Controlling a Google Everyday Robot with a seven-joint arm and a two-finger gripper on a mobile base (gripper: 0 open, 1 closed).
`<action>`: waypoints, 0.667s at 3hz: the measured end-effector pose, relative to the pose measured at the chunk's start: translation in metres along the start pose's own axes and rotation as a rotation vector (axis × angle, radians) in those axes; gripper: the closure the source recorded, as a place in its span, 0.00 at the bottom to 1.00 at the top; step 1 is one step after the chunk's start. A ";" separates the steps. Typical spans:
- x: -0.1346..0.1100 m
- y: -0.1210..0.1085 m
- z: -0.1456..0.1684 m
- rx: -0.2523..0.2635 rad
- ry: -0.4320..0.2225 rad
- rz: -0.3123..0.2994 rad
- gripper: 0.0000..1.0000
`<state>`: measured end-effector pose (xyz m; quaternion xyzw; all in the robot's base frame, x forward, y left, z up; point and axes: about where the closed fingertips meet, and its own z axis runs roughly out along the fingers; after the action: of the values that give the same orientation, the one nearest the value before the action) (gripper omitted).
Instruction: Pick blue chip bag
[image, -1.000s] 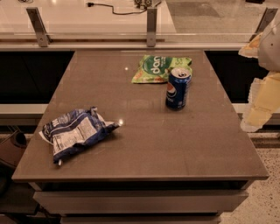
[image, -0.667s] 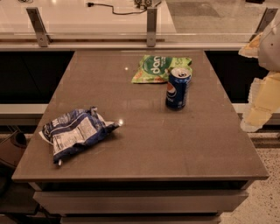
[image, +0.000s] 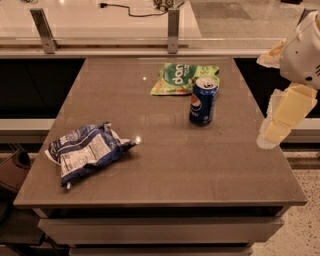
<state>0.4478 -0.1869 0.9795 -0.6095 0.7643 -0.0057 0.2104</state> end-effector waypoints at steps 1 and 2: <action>-0.032 0.019 0.003 -0.006 -0.139 -0.025 0.00; -0.077 0.047 0.005 -0.012 -0.282 -0.086 0.00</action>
Offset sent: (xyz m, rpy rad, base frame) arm -0.0566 0.1603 0.0158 0.4065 -0.1451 0.3129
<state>0.4189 -0.1020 0.9866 -0.6375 0.7005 0.0755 0.3117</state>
